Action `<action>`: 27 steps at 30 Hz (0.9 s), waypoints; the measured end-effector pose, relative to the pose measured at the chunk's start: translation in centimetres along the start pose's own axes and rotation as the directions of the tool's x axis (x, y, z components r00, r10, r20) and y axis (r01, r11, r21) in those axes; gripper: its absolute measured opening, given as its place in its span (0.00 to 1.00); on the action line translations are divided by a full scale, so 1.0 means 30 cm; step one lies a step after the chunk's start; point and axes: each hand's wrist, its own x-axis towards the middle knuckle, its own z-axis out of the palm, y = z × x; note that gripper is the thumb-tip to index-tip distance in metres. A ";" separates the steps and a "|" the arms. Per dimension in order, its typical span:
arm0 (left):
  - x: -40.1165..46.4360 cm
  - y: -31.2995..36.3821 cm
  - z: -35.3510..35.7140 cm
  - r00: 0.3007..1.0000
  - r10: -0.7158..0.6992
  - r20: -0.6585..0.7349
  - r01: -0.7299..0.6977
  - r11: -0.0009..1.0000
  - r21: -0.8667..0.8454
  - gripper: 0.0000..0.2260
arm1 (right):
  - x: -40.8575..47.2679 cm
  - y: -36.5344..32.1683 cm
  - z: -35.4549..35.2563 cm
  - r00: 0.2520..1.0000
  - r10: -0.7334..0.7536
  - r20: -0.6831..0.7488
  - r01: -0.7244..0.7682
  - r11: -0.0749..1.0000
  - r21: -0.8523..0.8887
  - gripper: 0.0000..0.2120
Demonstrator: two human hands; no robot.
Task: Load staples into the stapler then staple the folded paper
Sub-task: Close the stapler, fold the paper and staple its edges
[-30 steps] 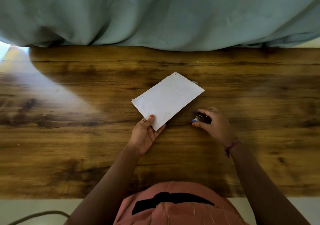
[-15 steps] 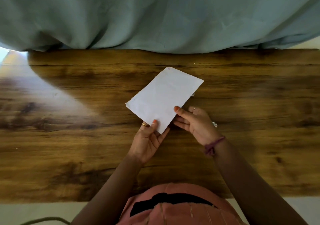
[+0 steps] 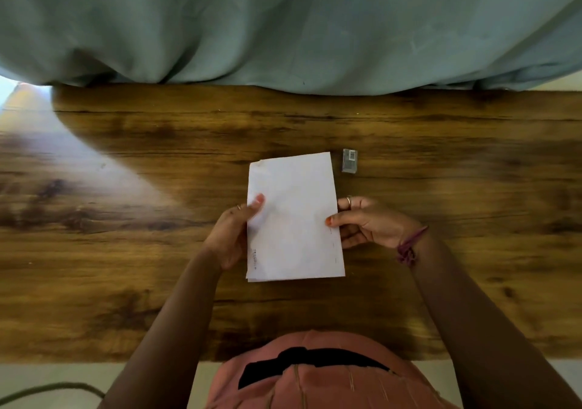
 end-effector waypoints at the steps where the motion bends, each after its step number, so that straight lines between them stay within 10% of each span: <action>1: 0.000 0.004 0.007 1.000 0.004 -0.025 -0.002 0.999 0.051 0.24 | 0.005 0.000 0.000 1.000 0.009 -0.009 -0.009 1.000 -0.020 0.13; 21: -0.003 0.052 -0.022 0.992 -0.029 0.126 0.007 0.985 0.170 0.09 | 0.028 -0.007 -0.052 0.998 -0.055 0.009 0.054 0.995 0.082 0.09; 27: 0.001 0.047 -0.022 0.995 0.037 0.092 -0.055 0.978 0.201 0.19 | 0.044 0.011 -0.049 0.998 -0.058 0.005 0.058 0.998 0.027 0.19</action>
